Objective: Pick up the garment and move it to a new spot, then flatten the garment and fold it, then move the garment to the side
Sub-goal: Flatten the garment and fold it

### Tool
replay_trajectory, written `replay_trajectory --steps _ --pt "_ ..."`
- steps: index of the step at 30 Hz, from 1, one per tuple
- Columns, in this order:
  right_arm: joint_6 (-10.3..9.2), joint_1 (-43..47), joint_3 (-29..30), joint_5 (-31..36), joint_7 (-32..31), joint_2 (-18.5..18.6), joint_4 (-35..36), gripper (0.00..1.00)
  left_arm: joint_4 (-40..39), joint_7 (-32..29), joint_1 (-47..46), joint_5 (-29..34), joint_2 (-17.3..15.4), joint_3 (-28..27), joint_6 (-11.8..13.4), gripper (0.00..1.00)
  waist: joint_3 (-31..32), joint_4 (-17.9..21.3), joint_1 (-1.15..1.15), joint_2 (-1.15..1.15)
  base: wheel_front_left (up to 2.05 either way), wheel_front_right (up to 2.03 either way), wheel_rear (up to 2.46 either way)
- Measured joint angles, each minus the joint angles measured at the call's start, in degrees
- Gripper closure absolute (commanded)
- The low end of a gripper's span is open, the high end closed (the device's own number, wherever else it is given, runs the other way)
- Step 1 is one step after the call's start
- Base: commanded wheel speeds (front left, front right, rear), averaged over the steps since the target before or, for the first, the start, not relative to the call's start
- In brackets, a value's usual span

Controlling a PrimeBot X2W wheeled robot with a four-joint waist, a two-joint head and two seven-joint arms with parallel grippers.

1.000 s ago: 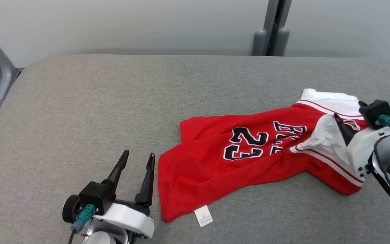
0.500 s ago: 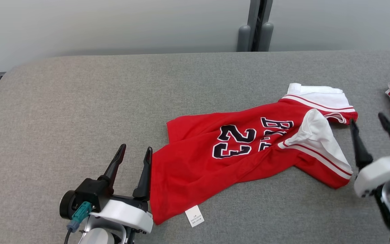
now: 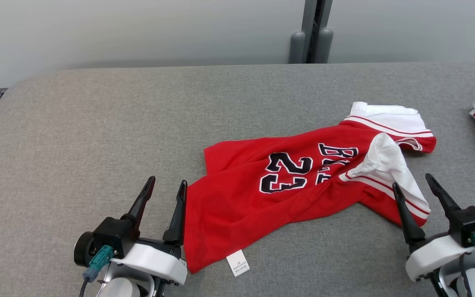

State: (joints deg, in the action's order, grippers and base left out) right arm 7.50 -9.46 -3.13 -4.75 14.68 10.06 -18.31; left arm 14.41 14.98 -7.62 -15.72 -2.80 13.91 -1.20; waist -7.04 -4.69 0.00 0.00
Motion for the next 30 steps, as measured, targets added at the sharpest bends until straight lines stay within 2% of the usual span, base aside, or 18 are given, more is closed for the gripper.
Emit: replay_trajectory --steps 3,8,17,30 --pt "0.00 -0.2 -1.0 4.7 0.1 2.7 -4.1 0.00 0.1 0.0 -0.3 0.0 0.0 0.2 -0.1 0.00 -0.1 -0.9 0.00 0.00 0.00 0.00 0.00" --pt "0.01 -2.6 -1.2 10.7 0.2 4.1 -10.0 0.00 0.2 0.0 -0.2 0.1 0.0 0.5 -0.3 0.00 -0.3 -1.8 0.00 0.00 0.00 0.00 0.00" --pt "0.01 -7.3 3.2 13.3 0.3 4.0 -18.8 0.00 0.5 0.0 -0.4 0.2 0.0 0.8 -0.3 0.00 -1.4 -3.6 0.00 0.00 0.00 0.00 0.00" --pt "0.01 -13.6 9.4 9.8 0.4 4.4 -15.9 0.00 0.8 0.0 -1.0 0.9 0.0 0.7 -0.3 0.00 -2.2 -3.7 0.00 0.00 0.00 0.00 0.00"
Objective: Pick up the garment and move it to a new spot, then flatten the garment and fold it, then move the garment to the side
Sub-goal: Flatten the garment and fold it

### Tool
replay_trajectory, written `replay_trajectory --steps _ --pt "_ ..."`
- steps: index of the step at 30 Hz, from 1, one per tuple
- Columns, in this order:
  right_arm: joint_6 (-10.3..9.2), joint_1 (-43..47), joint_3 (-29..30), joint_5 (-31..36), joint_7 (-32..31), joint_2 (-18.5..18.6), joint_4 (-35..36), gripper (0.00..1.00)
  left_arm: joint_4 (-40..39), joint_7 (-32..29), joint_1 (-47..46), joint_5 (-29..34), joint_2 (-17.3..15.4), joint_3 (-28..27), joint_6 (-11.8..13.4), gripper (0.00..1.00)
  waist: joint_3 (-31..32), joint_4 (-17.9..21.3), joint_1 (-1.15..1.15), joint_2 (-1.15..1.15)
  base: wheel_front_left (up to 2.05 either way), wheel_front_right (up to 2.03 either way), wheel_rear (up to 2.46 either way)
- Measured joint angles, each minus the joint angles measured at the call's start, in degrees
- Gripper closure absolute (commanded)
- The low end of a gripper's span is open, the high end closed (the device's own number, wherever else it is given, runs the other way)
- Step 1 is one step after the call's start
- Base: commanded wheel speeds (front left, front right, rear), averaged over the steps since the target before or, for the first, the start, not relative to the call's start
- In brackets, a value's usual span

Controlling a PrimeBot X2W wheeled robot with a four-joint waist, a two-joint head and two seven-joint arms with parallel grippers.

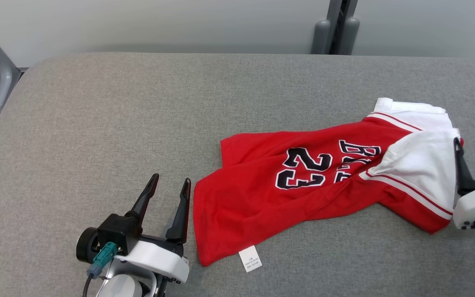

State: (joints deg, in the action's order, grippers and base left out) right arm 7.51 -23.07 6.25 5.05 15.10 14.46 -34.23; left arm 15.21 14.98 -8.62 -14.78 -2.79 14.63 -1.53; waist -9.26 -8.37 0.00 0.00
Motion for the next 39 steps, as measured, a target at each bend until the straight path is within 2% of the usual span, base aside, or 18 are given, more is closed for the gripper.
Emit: replay_trajectory --steps 6,10,17,22,27,33,35,39 --pt "0.00 -0.9 2.8 -2.0 0.0 -0.6 2.5 0.00 0.1 0.0 -0.3 0.0 0.0 0.0 0.0 0.00 0.1 0.4 0.00 0.00 0.00 0.00 0.00" --pt "0.00 0.2 3.4 -5.8 0.0 -2.0 3.9 0.00 0.2 0.0 -0.3 0.0 0.0 0.0 0.0 0.00 0.1 0.9 0.00 0.00 0.00 0.00 0.00" --pt "-0.01 2.2 0.7 -19.2 0.0 -2.9 2.0 0.00 0.1 0.0 -0.4 0.1 0.0 0.1 -0.2 0.00 -0.4 1.4 0.00 0.00 0.00 0.00 0.00" --pt "-0.02 0.1 -3.3 -30.4 -3.3 -0.4 -1.4 0.00 0.0 0.0 -1.4 0.6 0.0 0.3 -0.5 0.00 -1.6 0.9 0.00 0.00 0.00 0.00 0.00" --pt "-0.02 -3.2 -8.1 -37.2 -6.3 2.7 -3.5 0.00 0.2 0.0 -1.9 0.6 0.0 0.9 -0.6 0.00 -2.7 -0.3 0.00 0.00 0.00 0.00 0.00" --pt "-0.02 -6.2 -12.2 -40.3 -8.8 6.4 -7.0 0.00 0.4 0.0 -2.4 0.6 0.0 1.3 -0.7 0.00 -3.5 -1.6 0.00 0.00 0.00 0.00 0.00" --pt "-0.02 -6.7 -15.6 -38.4 -9.6 8.5 -8.6 0.00 0.4 0.0 -2.5 0.6 0.0 1.4 -0.7 0.00 -3.8 -2.1 0.00 0.00 0.00 0.00 0.00" --pt "-0.01 -8.5 -18.8 -39.5 -9.8 9.1 -10.4 0.00 0.2 0.0 -2.7 0.6 0.0 1.5 -0.6 0.00 -4.5 -2.6 0.00 0.00 0.00 0.00 0.00"
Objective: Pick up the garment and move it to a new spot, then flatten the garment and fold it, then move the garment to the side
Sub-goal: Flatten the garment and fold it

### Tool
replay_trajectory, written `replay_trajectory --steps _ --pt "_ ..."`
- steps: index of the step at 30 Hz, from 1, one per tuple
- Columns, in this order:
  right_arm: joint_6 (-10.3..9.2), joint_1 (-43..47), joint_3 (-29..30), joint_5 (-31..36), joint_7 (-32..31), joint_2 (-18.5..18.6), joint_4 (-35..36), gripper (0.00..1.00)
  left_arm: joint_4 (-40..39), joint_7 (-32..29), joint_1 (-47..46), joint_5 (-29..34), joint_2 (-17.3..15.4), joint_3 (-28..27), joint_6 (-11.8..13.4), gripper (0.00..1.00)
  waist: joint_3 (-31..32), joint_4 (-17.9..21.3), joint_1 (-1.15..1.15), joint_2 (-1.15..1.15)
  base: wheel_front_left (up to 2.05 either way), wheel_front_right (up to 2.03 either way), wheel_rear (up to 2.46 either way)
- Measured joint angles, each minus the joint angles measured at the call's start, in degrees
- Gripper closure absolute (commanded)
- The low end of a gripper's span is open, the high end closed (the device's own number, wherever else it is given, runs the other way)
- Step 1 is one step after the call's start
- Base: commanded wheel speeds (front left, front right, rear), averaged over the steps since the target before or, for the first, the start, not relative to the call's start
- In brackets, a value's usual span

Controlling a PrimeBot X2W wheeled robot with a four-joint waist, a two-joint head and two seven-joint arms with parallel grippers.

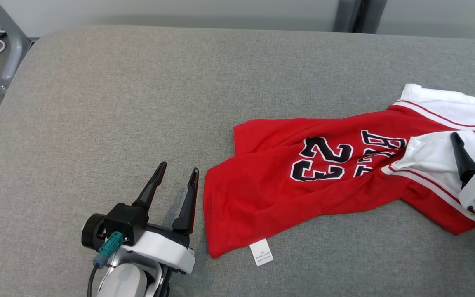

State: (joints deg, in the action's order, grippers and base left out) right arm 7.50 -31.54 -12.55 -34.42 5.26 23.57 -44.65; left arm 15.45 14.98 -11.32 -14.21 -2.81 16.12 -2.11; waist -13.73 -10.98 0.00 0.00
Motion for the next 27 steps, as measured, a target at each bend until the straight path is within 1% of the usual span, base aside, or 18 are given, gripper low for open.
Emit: replay_trajectory --steps 4,10,11,12,14,15,19,23,27 --pt "0.00 -1.5 -2.9 -0.9 0.0 1.3 -1.4 0.00 -0.1 0.0 -0.3 0.0 0.0 0.4 0.2 0.00 -0.8 -0.3 0.00 0.00 0.00 0.00 0.00" --pt "0.00 -3.3 -6.1 -2.9 0.7 1.8 -3.3 0.00 -0.2 0.0 -1.0 -0.2 0.0 1.1 0.3 0.00 -1.6 -0.7 0.00 0.00 0.00 0.00 0.00" --pt "0.00 -3.5 -6.6 -3.3 0.8 1.8 -3.6 0.36 -0.1 0.0 -1.1 -0.1 0.0 1.2 0.4 0.00 -1.7 -0.7 0.00 0.00 0.00 0.00 0.00" --pt "0.00 -3.5 -7.2 -3.8 0.8 1.8 -3.9 0.58 -0.1 0.0 -1.2 -0.1 0.0 1.3 0.4 0.00 -1.7 -0.7 0.00 0.00 0.00 0.00 0.00" --pt "0.00 -3.6 -8.5 -4.5 1.0 2.0 -4.1 0.89 0.0 0.0 -1.4 -0.1 0.0 1.6 0.6 0.00 -1.7 -0.7 0.00 0.00 0.00 0.00 0.00" --pt "0.00 -3.7 -9.1 -4.6 1.4 2.1 -4.1 1.00 0.0 0.0 -1.5 -0.1 0.0 1.6 0.6 0.00 -1.7 -0.6 0.00 0.00 0.00 0.00 0.00" --pt "0.00 -4.1 -10.6 -6.5 3.7 2.2 -4.1 1.00 0.1 0.0 -1.7 -0.1 0.0 1.7 0.7 0.00 -1.5 -0.2 0.00 0.00 0.00 0.00 0.00" --pt "0.00 -4.3 -12.6 -6.6 6.2 3.1 -3.9 1.00 0.3 0.0 -1.7 -0.1 0.0 1.6 0.8 0.00 -1.2 0.4 0.00 0.00 0.00 0.00 0.00" --pt "0.00 -4.3 -13.6 -8.1 7.9 3.3 -2.5 1.00 0.4 0.0 -1.7 -0.1 0.0 1.3 0.7 0.00 -0.6 1.3 0.00 0.00 0.00 0.00 0.00"
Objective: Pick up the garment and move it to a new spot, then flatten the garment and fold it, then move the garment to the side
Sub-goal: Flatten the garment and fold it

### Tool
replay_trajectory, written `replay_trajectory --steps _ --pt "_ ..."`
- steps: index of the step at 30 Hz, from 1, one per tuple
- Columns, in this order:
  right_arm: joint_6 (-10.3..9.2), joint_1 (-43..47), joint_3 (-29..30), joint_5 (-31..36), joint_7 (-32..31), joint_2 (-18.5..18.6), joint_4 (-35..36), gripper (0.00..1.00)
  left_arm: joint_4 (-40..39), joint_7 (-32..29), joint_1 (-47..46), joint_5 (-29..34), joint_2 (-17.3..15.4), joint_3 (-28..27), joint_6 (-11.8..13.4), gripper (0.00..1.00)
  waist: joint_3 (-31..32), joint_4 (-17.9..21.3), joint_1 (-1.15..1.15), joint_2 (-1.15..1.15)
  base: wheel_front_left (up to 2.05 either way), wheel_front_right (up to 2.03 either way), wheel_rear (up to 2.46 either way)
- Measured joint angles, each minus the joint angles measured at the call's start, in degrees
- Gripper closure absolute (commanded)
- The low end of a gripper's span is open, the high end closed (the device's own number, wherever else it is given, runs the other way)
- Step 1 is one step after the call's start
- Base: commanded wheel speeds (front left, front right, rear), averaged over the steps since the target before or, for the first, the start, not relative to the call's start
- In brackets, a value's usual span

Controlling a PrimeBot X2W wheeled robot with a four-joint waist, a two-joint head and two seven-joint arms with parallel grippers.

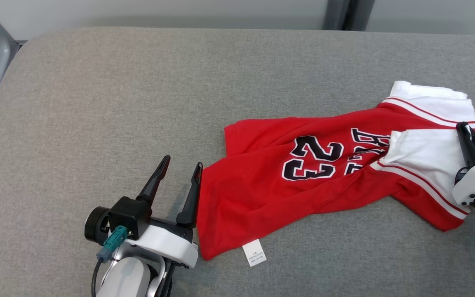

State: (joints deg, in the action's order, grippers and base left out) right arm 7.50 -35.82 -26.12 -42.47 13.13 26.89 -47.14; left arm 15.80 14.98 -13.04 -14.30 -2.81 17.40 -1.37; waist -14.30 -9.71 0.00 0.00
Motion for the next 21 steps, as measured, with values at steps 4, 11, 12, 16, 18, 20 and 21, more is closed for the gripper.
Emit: replay_trajectory --steps 4,11,12,16,18,20,21 --pt "0.00 1.1 -0.2 -1.8 1.0 0.6 2.4 1.00 0.0 0.0 0.0 -0.1 0.0 -0.1 0.0 0.00 1.2 1.2 0.00 0.00 0.00 0.00 0.00" --pt "0.00 3.7 0.9 -2.4 1.6 1.6 8.0 1.00 -0.3 0.0 1.0 -0.4 0.0 -0.5 0.3 0.00 3.3 2.8 0.00 0.00 0.00 0.00 0.00" --pt "0.00 4.2 1.0 -2.5 1.6 1.6 9.2 1.00 -0.4 0.0 1.1 -0.4 0.0 -0.6 0.3 0.00 3.6 3.0 0.00 0.00 0.00 0.00 0.00" --pt "0.00 6.1 1.8 -3.5 1.8 2.2 13.7 1.00 -0.6 0.0 2.0 -0.6 0.0 -1.1 0.4 0.00 4.8 3.9 0.00 0.00 0.00 0.00 0.00" --pt "-0.01 7.7 2.1 -4.2 1.9 2.6 16.1 1.00 -0.7 0.0 2.2 -0.8 0.0 -1.1 0.4 0.00 5.4 4.2 0.00 0.00 0.00 0.00 0.00" --pt "0.00 9.4 2.3 -5.3 1.6 2.7 18.6 1.00 -0.8 0.0 2.6 -0.9 0.0 -1.1 0.4 0.00 6.0 4.3 0.00 0.00 0.00 0.00 0.00" --pt "0.00 10.4 2.4 -5.7 1.4 2.8 19.7 1.00 -0.9 0.0 3.0 -0.9 0.0 -1.2 0.4 0.00 6.2 4.4 0.00 0.00 0.00 0.00 0.00"
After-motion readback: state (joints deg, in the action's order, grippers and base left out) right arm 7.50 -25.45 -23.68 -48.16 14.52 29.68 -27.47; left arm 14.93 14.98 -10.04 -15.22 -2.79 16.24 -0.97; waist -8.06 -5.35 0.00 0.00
